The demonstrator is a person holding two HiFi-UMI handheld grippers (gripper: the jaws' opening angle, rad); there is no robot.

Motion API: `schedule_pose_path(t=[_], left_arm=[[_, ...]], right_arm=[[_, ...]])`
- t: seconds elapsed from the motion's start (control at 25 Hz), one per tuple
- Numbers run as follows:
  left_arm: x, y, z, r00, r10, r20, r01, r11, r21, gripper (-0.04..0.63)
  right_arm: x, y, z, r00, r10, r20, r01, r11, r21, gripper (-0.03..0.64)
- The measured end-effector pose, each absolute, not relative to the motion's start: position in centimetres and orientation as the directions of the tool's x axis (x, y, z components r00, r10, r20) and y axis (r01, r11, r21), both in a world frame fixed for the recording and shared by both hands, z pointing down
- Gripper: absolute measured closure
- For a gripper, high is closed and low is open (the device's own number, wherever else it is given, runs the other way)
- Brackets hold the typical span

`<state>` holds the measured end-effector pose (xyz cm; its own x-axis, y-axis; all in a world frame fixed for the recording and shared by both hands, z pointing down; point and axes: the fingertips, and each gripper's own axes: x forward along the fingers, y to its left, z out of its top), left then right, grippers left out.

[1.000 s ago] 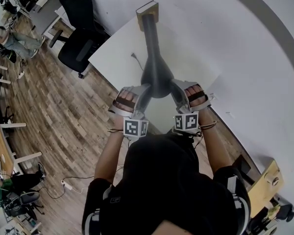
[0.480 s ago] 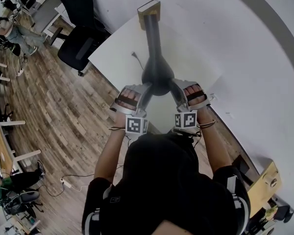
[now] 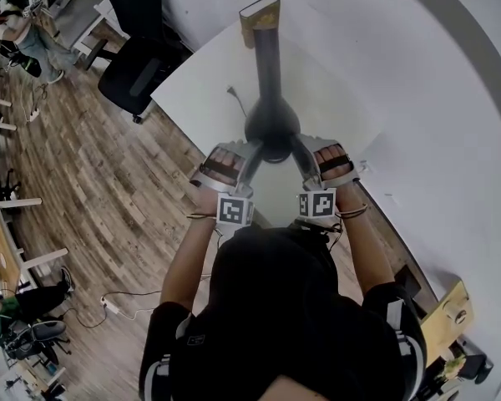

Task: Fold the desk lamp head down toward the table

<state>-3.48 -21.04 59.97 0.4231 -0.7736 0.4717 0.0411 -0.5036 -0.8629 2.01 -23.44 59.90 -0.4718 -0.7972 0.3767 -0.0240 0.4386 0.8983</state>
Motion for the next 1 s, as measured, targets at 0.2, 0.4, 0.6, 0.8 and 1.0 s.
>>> schedule_pose_path(t=[0.2, 0.4, 0.6, 0.8, 1.0], left_arm=[[-3.47, -21.58, 60.09, 0.437, -0.767, 0.469, 0.032, -0.508, -0.861, 0.351], [-3.49, -21.60, 60.08, 0.454, -0.764, 0.458, 0.017, -0.507, -0.862, 0.351], [-3.40, -21.60, 60.16, 0.465, -0.763, 0.449, -0.023, -0.517, -0.856, 0.348], [-3.43, -21.45, 60.09, 0.469, -0.757, 0.454, -0.035, -0.530, -0.847, 0.347], [-3.56, -21.00, 60.30, 0.475, -0.737, 0.481, -0.055, -0.570, -0.820, 0.343]], right_arm=[[1.89, -23.99, 60.20, -0.478, -0.793, 0.378, -0.029, 0.444, 0.895, 0.399], [1.87, -24.00, 60.32, -0.490, -0.787, 0.374, -0.034, 0.446, 0.894, 0.399], [1.80, -24.03, 60.45, -0.496, -0.783, 0.375, -0.034, 0.449, 0.893, 0.399], [1.78, -23.86, 60.43, -0.499, -0.774, 0.391, -0.023, 0.463, 0.886, 0.394], [1.94, -23.36, 60.53, -0.498, -0.753, 0.431, -0.011, 0.502, 0.865, 0.393]])
